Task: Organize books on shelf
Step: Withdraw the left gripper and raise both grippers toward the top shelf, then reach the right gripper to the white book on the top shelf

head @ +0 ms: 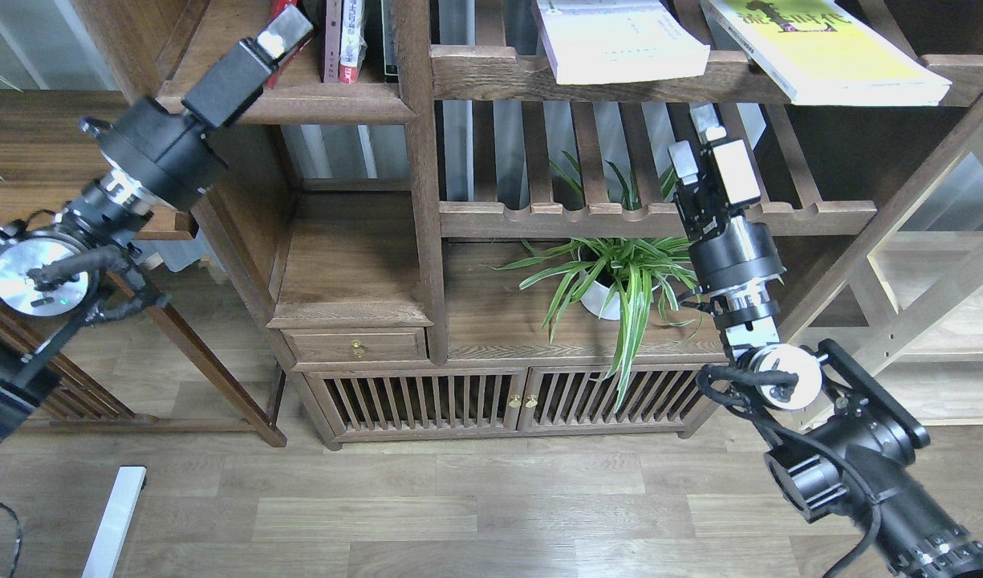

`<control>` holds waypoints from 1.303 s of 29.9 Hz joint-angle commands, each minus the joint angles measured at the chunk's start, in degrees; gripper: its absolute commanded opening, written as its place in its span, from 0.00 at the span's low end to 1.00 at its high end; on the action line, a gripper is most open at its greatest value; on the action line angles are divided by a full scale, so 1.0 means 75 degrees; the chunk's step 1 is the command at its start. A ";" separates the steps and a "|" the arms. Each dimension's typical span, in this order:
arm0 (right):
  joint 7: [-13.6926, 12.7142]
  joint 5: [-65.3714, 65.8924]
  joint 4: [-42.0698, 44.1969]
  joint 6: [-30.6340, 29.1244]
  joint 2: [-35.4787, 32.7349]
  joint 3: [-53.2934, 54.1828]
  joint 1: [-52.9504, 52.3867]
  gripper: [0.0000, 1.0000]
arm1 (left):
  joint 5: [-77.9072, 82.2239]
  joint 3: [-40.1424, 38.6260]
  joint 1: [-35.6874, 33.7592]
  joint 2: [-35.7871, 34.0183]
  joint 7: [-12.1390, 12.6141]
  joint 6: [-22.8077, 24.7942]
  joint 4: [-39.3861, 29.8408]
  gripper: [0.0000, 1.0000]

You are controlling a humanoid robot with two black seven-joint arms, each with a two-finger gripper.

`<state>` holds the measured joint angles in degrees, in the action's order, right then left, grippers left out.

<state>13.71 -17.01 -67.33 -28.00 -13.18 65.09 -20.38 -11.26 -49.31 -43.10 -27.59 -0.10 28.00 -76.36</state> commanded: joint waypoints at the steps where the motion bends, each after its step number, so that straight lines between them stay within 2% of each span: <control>1: 0.0000 -0.0099 -0.0010 0.0000 0.0000 0.0005 -0.0165 0.94 | -0.0536 0.0468 0.0051 0.0069 0.0013 0.0000 -0.0131 0.91; 4: -0.0012 -0.0099 -0.0010 0.0000 -0.0023 0.0005 -0.0213 0.94 | -0.0737 0.0715 0.0051 0.0162 0.0013 0.0000 -0.0295 0.90; 14: -0.0035 -0.0111 -0.0350 0.0006 -0.0035 -0.0101 -0.0260 0.91 | -0.0725 0.0786 0.0437 0.0585 0.0025 0.0000 -0.0178 0.96; 25: -0.0035 -0.0111 -0.0374 0.1342 0.0281 -0.0323 -0.0646 0.93 | -0.0678 0.0786 0.0508 0.0796 0.0025 0.0000 -0.0084 0.98; 39: -0.0035 -0.0111 -0.0409 0.1413 0.0340 -0.0335 -0.1091 0.92 | -0.0678 0.0762 0.0532 0.0772 0.0025 0.0000 -0.0084 0.98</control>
<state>13.45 -17.85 -70.18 -17.45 -10.63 62.56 -27.34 -16.27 -43.56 -39.20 -21.79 0.09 28.00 -76.99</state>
